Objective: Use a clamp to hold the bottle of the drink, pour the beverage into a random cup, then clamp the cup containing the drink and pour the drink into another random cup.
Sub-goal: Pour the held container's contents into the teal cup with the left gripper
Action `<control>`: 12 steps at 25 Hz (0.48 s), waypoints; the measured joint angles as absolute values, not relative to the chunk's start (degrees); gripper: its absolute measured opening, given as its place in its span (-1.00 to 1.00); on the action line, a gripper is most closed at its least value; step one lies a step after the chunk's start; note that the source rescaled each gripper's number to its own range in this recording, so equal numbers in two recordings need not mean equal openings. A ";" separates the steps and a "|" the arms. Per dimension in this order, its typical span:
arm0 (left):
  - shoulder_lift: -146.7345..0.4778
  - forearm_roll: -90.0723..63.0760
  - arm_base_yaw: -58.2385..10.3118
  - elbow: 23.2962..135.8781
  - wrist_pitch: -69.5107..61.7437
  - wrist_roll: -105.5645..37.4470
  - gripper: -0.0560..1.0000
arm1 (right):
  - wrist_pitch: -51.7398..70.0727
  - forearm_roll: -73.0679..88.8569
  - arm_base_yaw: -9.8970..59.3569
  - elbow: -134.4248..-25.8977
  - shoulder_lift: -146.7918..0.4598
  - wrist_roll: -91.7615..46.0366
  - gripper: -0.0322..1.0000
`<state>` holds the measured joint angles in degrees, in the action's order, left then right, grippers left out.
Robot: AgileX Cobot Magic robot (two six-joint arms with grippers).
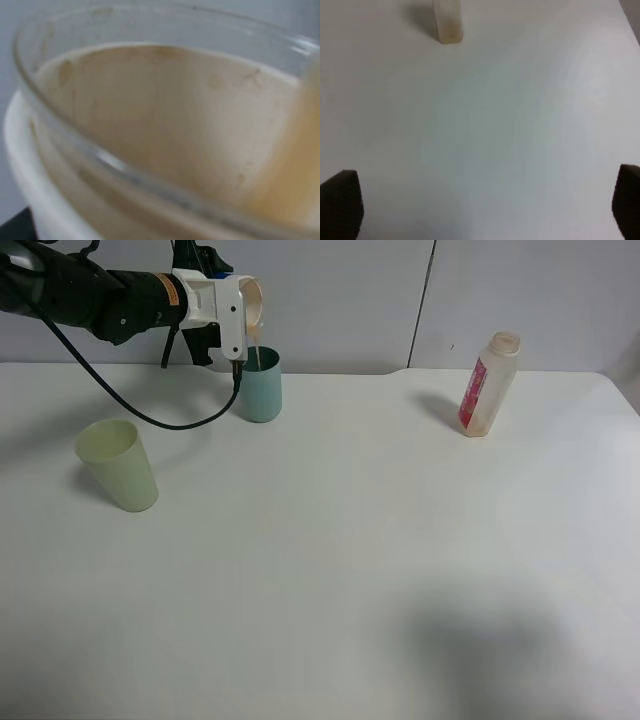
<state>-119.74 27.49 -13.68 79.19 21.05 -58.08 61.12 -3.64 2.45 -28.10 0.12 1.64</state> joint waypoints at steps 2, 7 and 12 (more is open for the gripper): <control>-119.74 27.49 -13.68 79.19 21.05 -58.18 -0.89 | 61.12 -3.64 2.45 -28.10 0.12 1.64 1.00; -119.74 27.49 -13.63 79.19 21.05 -59.04 -0.89 | 61.12 -3.64 2.45 -28.10 0.12 1.64 1.00; -119.74 27.49 -13.63 79.19 21.05 -60.33 -0.89 | 61.12 -3.64 2.45 -28.10 0.12 1.64 1.00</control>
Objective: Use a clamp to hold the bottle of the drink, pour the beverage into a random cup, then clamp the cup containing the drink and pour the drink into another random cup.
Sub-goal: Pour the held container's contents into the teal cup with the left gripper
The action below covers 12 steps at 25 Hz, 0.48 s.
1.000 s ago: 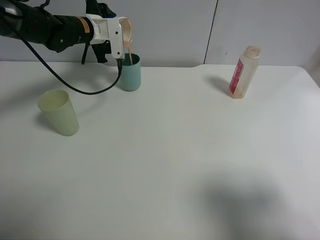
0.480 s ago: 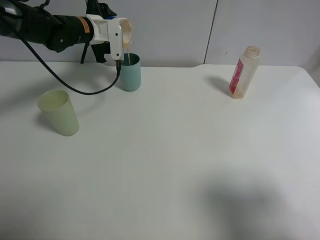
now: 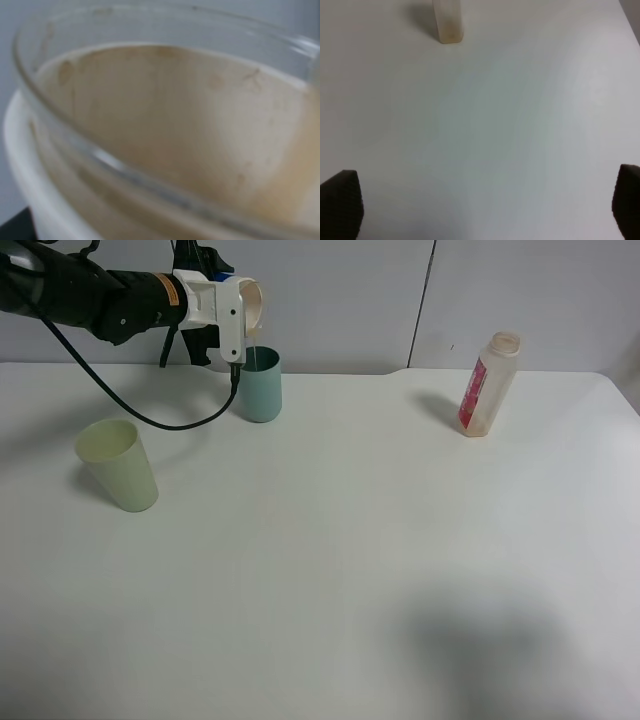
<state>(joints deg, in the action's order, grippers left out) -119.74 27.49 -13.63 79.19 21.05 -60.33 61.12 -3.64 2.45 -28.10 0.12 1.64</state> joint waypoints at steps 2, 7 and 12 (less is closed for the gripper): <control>-119.74 27.49 -13.63 79.19 21.05 -60.40 -0.89 | 61.12 -3.64 2.45 -28.10 0.12 1.64 1.00; -119.74 27.49 -13.63 79.19 21.05 -61.68 -0.89 | 61.12 -3.64 2.45 -28.10 0.12 1.64 1.00; -119.74 27.49 -13.63 79.19 21.05 -62.78 -0.89 | 61.12 -3.64 2.45 -28.10 0.12 1.64 1.00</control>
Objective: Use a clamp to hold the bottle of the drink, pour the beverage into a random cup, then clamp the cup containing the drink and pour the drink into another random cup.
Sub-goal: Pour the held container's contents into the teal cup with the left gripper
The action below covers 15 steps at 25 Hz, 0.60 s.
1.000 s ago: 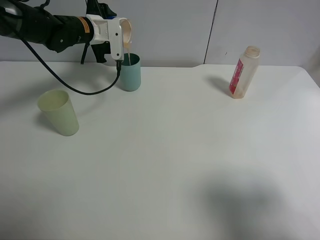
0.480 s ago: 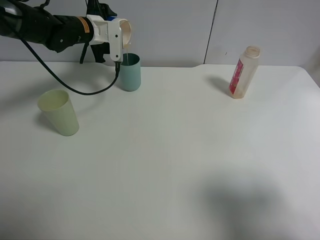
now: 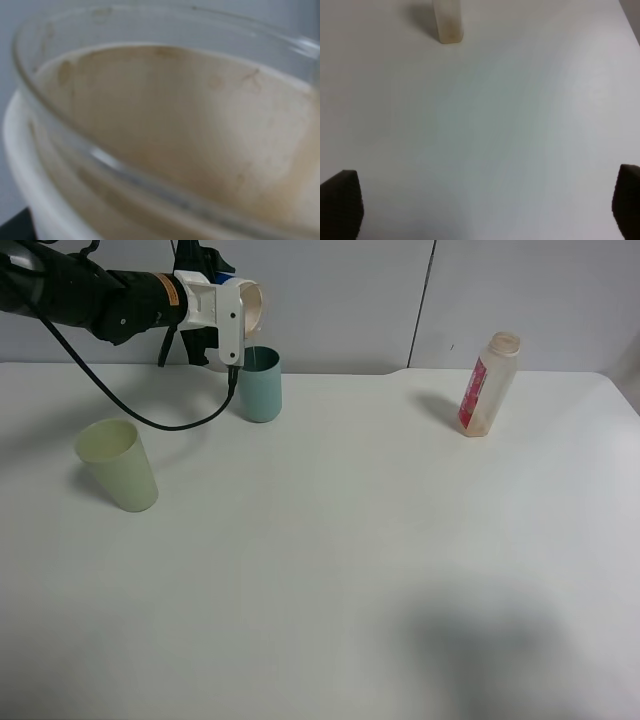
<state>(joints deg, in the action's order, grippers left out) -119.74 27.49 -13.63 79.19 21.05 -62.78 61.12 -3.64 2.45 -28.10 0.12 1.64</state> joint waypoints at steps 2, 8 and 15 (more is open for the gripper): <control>-119.74 27.49 -13.63 79.19 21.05 -62.84 -0.89 | 61.12 -3.64 2.45 -28.10 0.12 1.64 1.00; -119.74 27.49 -13.63 79.19 21.05 -63.07 -0.89 | 61.12 -3.64 2.45 -28.10 0.12 1.64 1.00; -119.74 27.49 -13.63 79.19 21.05 -63.07 -0.89 | 61.12 -3.64 2.45 -28.10 0.12 1.64 1.00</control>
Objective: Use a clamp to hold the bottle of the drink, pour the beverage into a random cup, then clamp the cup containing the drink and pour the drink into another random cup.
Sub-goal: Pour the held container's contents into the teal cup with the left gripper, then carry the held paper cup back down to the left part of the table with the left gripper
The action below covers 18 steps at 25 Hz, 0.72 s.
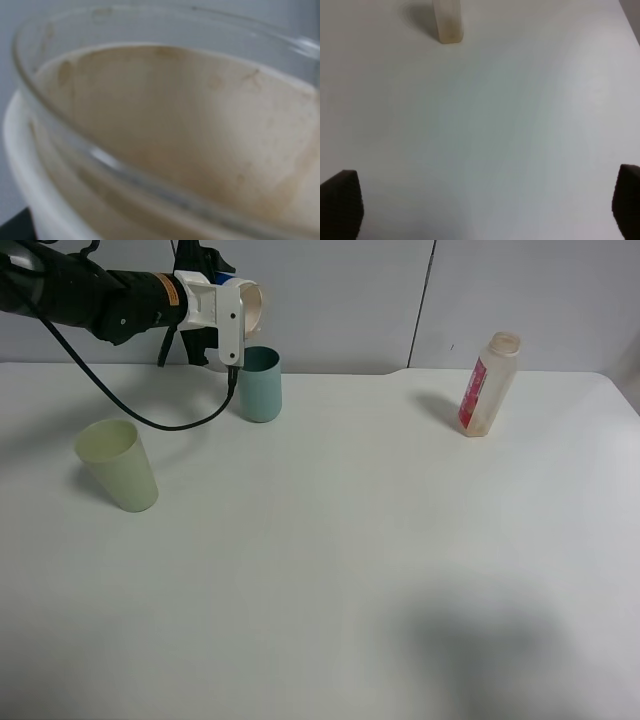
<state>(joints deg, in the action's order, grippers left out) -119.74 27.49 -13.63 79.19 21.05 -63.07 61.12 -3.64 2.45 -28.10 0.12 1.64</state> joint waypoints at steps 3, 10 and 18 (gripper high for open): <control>-119.74 27.49 -13.63 79.19 21.05 -63.08 -0.89 | 61.12 -3.64 2.45 -28.10 0.12 1.64 1.00; -119.74 26.36 -13.63 79.19 21.05 -63.13 -0.89 | 61.12 -3.64 2.45 -28.10 0.12 1.64 1.00; -119.74 12.16 -13.63 79.19 21.05 -63.08 -0.89 | 61.12 -3.64 2.45 -28.10 0.12 1.64 1.00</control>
